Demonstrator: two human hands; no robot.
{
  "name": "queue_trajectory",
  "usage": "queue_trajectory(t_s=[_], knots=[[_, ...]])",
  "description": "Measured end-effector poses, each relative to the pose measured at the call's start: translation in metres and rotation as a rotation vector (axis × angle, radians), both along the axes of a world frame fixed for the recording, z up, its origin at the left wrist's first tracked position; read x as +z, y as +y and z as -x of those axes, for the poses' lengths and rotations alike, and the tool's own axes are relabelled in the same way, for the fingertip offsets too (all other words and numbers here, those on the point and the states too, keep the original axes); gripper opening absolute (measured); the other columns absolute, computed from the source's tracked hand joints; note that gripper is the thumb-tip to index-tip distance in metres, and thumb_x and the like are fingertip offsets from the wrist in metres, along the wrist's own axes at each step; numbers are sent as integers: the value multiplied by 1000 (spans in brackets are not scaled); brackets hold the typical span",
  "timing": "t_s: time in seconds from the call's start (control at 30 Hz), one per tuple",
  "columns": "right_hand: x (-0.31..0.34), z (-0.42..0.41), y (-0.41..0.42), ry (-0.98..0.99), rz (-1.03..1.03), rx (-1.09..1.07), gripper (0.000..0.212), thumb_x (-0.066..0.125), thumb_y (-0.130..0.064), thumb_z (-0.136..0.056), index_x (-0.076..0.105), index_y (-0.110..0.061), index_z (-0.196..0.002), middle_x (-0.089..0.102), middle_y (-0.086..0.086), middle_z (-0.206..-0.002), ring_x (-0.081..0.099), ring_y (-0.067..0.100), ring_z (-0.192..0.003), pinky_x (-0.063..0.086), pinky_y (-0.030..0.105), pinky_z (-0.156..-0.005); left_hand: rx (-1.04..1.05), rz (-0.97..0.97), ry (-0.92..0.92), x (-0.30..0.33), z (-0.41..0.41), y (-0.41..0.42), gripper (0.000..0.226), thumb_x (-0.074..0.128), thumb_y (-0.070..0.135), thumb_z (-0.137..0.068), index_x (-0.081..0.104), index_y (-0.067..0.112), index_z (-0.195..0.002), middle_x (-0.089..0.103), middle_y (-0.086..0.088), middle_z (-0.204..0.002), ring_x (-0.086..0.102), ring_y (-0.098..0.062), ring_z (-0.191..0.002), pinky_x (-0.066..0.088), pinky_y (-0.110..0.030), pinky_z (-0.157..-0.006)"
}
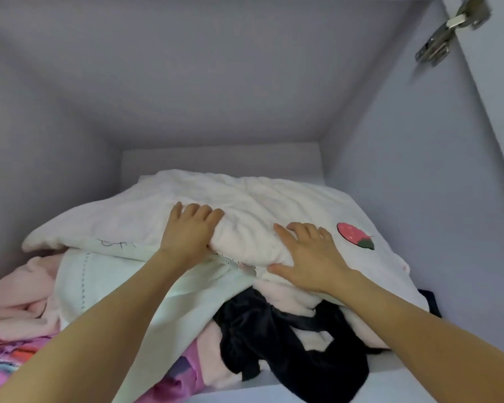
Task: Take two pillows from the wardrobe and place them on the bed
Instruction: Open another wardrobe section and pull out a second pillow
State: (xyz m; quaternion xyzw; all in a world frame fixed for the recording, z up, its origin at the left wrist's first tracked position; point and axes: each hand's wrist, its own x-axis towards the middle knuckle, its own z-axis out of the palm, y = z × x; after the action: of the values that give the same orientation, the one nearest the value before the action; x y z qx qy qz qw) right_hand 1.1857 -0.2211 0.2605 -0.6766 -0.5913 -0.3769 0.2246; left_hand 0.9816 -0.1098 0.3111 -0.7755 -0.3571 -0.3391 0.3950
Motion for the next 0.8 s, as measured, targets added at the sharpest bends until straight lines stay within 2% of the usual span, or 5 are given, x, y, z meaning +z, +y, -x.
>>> queue_trajectory(t_s=[0.13, 0.23, 0.5, 0.6, 0.8], knots=[[8, 4, 24, -186, -339, 43, 34, 69, -26, -79, 63, -8, -108, 65, 11, -98, 60, 31, -83, 48, 38, -72, -29, -138, -149, 18, -14, 4, 43, 53, -2, -74, 53, 13, -115, 60, -6, -106, 52, -30, -97, 35, -36, -81], [28, 8, 21, -172, -526, 86, 27, 80, 0, -56, 64, -6, -77, 64, 9, -72, 59, 28, -60, 47, 34, -51, -96, -242, -275, 37, -20, -8, 37, 50, -13, -69, 56, 7, -100, 60, -11, -94, 51, -32, -85, 28, -35, -67], [50, 13, -49, -104, -761, 222, 27, 68, 14, -57, 61, 1, -79, 62, 16, -73, 59, 32, -60, 45, 34, -50, -173, -567, -242, 49, 8, -99, 28, 57, -14, -52, 47, 7, -67, 51, -12, -61, 46, -28, -56, 24, -32, -54], [19, 21, -79, -126, -708, 264, 27, 66, 11, -60, 62, 0, -84, 64, 15, -78, 61, 31, -64, 47, 35, -54, -191, -504, -189, 16, 25, -125, 27, 62, -10, -52, 55, 7, -72, 56, -11, -65, 51, -29, -59, 29, -33, -54], [-68, 55, -141, -110, -525, 384, 31, 41, -23, -85, 67, -9, -95, 64, 6, -83, 60, 26, -75, 43, 33, -64, -259, -281, -76, -69, 80, -177, 26, 67, 14, -59, 64, 11, -85, 61, -7, -71, 56, -29, -63, 38, -33, -54]])
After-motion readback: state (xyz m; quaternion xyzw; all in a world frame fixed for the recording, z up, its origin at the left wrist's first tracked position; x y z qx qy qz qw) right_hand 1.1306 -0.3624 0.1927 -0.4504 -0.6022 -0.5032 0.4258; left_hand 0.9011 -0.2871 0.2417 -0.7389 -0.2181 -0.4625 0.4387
